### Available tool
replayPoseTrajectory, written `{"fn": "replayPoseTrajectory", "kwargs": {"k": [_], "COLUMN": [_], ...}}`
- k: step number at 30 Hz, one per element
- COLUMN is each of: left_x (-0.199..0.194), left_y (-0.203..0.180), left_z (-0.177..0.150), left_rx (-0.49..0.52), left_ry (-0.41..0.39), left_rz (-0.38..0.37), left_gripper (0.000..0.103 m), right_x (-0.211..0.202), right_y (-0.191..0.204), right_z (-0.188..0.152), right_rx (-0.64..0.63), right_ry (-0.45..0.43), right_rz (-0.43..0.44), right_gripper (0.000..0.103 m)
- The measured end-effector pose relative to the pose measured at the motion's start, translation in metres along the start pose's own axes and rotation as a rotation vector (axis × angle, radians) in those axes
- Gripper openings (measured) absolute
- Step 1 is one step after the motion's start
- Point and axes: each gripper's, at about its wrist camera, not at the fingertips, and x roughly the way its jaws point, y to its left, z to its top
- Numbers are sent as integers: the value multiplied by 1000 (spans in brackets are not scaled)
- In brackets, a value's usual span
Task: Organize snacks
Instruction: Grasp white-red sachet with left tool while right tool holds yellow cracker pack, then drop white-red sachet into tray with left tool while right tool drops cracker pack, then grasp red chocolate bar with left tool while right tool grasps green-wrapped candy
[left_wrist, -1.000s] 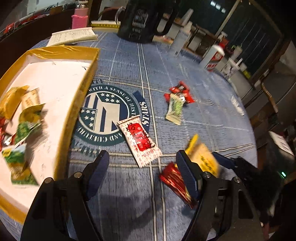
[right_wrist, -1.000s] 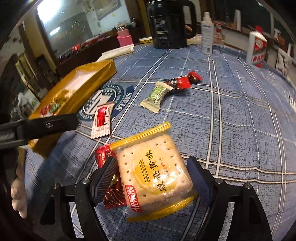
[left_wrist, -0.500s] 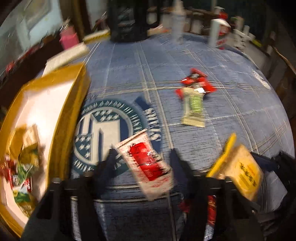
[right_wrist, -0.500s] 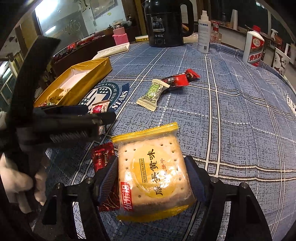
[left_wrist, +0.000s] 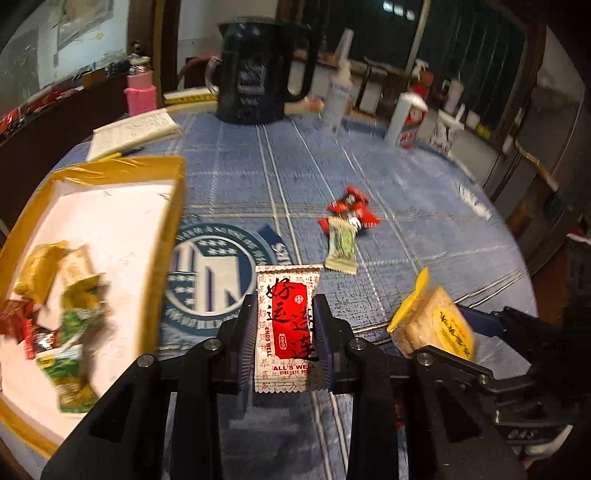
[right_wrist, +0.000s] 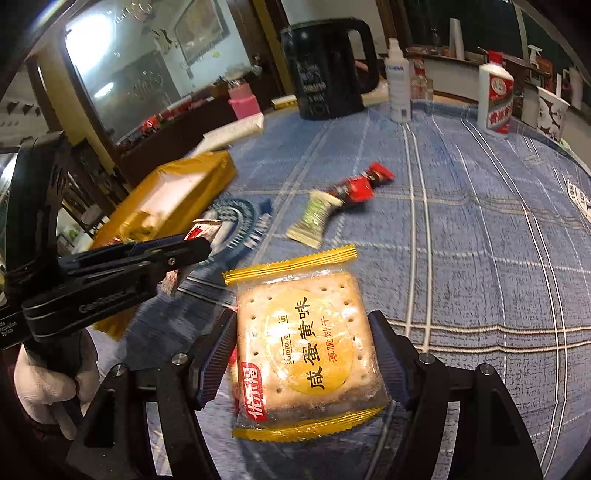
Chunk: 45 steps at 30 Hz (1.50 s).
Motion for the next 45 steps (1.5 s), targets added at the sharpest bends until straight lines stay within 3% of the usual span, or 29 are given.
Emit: {"fn": "replayPoseTrajectory", "kwargs": {"k": [4, 8, 16, 23, 29, 35, 38, 43, 45], "left_x": [-30, -52, -50, -49, -64, -83, -92, -108, -115], "left_y": [31, 77, 176, 224, 242, 239, 228, 201, 189], "left_z": [3, 5, -19, -36, -44, -51, -51, -50, -50], "left_rx": [-52, -115, -280, -380, -428, -453, -450, -441, -433], "left_ry": [-51, -94, -60, -50, -85, -140, -156, -192, -207], "left_rz": [-1, 75, 172, 165, 124, 96, 86, 102, 107], "left_gripper": [27, 27, 28, 28, 31, 49, 55, 75, 76], "right_x": [-7, -4, 34, 87, 125, 139, 131, 101, 89], "right_y": [25, 64, 161, 226, 241, 239, 235, 222, 213], "right_z": [10, 23, 54, 67, 72, 74, 77, 81, 82], "right_rx": [-23, -75, -188, -254, -265, -227, -207, -180, -160], "right_ry": [-19, -26, -1, 53, 88, 88, 67, 0, -19], "right_rz": [44, 92, 168, 154, 111, 143, 161, 182, 192], "right_gripper": [72, 72, 72, 72, 72, 73, 73, 73, 73]}}
